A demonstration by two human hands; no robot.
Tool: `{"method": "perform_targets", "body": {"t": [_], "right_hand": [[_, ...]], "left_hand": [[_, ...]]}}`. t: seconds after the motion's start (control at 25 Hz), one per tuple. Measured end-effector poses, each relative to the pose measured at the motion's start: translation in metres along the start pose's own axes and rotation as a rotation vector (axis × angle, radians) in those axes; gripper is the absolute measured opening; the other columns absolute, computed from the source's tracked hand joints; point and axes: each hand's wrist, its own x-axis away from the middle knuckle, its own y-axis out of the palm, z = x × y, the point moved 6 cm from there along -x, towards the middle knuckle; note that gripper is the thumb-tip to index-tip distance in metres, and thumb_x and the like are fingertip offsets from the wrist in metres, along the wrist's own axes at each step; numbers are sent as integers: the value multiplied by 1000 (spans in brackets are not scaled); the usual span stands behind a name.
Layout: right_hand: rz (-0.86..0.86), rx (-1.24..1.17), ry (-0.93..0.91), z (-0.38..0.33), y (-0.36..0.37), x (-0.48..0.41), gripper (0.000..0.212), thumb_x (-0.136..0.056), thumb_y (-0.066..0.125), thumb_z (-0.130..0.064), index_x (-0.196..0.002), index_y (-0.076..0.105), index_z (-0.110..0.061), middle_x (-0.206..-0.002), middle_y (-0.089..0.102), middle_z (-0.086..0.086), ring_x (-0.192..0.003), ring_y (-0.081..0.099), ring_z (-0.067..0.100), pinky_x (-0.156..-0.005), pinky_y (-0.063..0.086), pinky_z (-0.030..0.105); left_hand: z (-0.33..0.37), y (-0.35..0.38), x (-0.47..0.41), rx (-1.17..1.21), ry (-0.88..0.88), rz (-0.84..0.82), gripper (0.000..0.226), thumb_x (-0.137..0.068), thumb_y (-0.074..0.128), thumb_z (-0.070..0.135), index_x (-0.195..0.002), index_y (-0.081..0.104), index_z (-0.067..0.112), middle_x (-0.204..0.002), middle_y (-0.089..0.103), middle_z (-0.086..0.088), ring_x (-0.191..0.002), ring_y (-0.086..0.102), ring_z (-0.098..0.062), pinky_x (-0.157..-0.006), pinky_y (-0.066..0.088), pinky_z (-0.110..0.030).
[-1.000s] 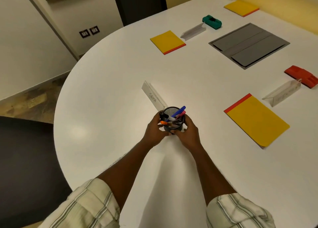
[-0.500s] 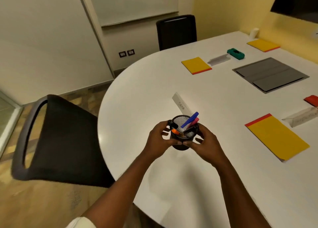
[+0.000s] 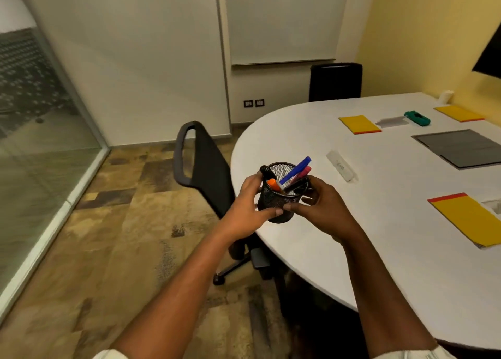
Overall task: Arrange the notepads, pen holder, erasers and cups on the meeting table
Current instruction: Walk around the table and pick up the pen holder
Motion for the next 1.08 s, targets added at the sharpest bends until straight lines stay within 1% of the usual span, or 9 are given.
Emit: {"method": "perform_targets", "body": {"t": [0.16, 0.28, 0.44, 0.52, 0.64, 0.72, 0.8, 0.92, 1.08], "right_hand": [[-79, -9, -43, -54, 67, 22, 56, -69, 84, -29, -120, 60, -26, -111, 68, -10, -106, 63, 6, -98, 49, 33], [-114, -3, -92, -88, 113, 26, 51, -67, 83, -32, -113, 62, -34, -104, 69, -13, -101, 64, 3, -94, 52, 33], [-217, 8, -168, -123, 191, 12, 53, -65, 84, -35, -114, 63, -32, -103, 69, -15, -100, 63, 1, -90, 52, 30], [-232, 3, -188, -130, 216, 2, 54, -64, 84, -37, -113, 61, -36, -105, 67, -17, -101, 61, -2, -85, 48, 23], [-264, 11, -222, -136, 258, -33, 59, -63, 84, -40, -114, 55, -43, -101, 60, -28, -97, 57, -9, -79, 42, 13], [-263, 3, -255, -142, 282, -55, 62, -65, 83, -40, -119, 54, -38, -106, 59, -26, -98, 56, -8, -79, 41, 13], [-296, -22, -263, -148, 317, -88, 63, -69, 81, -39, -124, 52, -32, -117, 57, -16, -104, 54, -2, -83, 43, 16], [-335, -107, -250, -158, 361, -121, 62, -72, 80, -37, -125, 47, -31, -120, 52, -11, -111, 52, 3, -93, 49, 28], [-379, -188, -204, -165, 413, -178, 72, -68, 82, -40, -125, 39, -33, -120, 53, -13, -111, 53, 1, -89, 45, 16]], "left_hand": [[4, -64, 62, 23, -48, 12, 104, -71, 80, 18, -144, 11, 47, -144, 36, 16, -118, 42, 15, -102, 42, -22], [5, -107, 96, 49, -60, 132, 113, -63, 86, 18, -147, 14, 41, -143, 43, 13, -124, 47, 3, -100, 48, -30], [-18, -169, 128, 164, -57, 351, 101, -57, 86, 4, -129, 34, 52, -118, 60, 18, -102, 66, -6, -67, 60, -32], [-27, -192, 133, 161, -68, 417, 98, -54, 87, 6, -128, 37, 48, -115, 60, 19, -99, 67, -5, -61, 59, -29], [-54, -235, 122, 116, -99, 531, 100, -53, 87, 10, -133, 34, 39, -118, 60, 15, -101, 65, -5, -63, 59, -28], [-61, -260, 112, 97, -88, 598, 92, -53, 85, 11, -127, 39, 39, -111, 64, 16, -97, 66, -1, -64, 57, -23], [-79, -296, 92, 85, -101, 683, 84, -52, 82, 14, -122, 43, 38, -105, 67, 17, -95, 66, 2, -64, 57, -21], [-94, -339, 71, 86, -115, 789, 80, -53, 81, 13, -121, 45, 35, -103, 68, 19, -93, 67, -1, -63, 56, -21], [-123, -388, 36, 80, -83, 848, 72, -66, 78, -1, -127, 45, 22, -106, 68, 16, -97, 66, -1, -76, 50, -11]]}}
